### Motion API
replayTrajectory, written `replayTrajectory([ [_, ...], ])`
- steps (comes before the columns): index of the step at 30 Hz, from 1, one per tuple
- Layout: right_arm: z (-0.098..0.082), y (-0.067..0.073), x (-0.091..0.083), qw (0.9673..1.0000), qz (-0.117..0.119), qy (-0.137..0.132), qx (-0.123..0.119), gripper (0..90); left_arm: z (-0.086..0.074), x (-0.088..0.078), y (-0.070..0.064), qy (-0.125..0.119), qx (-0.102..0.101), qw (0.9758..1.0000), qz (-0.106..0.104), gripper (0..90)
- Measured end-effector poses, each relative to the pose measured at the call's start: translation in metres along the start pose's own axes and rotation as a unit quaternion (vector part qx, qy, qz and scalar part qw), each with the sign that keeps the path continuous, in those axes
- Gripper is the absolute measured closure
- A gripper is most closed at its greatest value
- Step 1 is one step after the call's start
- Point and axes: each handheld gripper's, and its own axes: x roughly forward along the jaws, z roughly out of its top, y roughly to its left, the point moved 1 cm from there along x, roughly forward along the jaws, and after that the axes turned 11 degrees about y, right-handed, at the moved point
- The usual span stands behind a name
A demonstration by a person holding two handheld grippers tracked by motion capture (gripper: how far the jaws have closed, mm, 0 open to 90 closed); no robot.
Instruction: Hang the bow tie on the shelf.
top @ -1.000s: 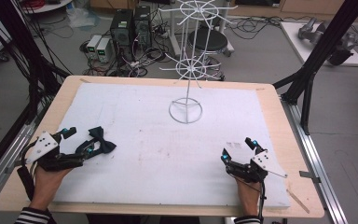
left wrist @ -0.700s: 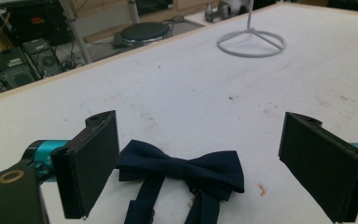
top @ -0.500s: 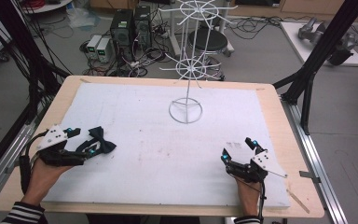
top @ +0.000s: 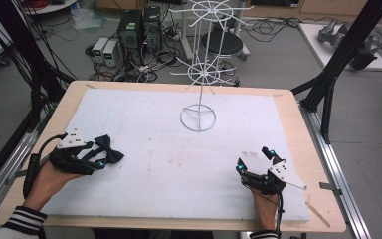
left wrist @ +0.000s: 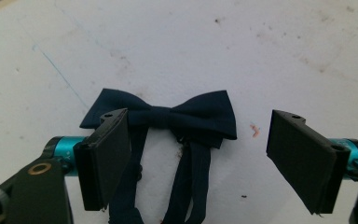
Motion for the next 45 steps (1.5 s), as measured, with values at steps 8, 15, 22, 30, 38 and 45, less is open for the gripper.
replayTrajectory([
  [8,0.0,0.0,0.0,1.0,0.0,0.0,0.0,3.8,0.003,0.007,0.004,0.054,-0.003,0.9983,-0.02,25.4],
  [15,0.0,0.0,0.0,1.0,0.0,0.0,0.001,3.8,0.008,0.015,0.007,0.101,0.006,0.9943,-0.035,29.3],
  [22,0.0,0.0,0.0,1.0,0.0,0.0,0.0,3.8,0.012,0.025,0.011,0.125,-0.005,0.9914,-0.038,30.4],
  [30,0.0,0.0,0.0,1.0,0.0,0.0,0.0,3.8,0.014,0.028,0.01,0.148,-0.002,0.9878,-0.046,40.4],
  [38,0.0,0.0,0.0,1.0,0.0,0.0,0.0,3.8,0.013,0.034,0.011,0.169,-0.001,0.9847,-0.044,42.1],
  [45,0.0,0.0,0.0,1.0,0.0,-0.001,-0.001,3.8,0.015,0.036,0.011,0.18,0.002,0.9825,-0.049,53.9],
])
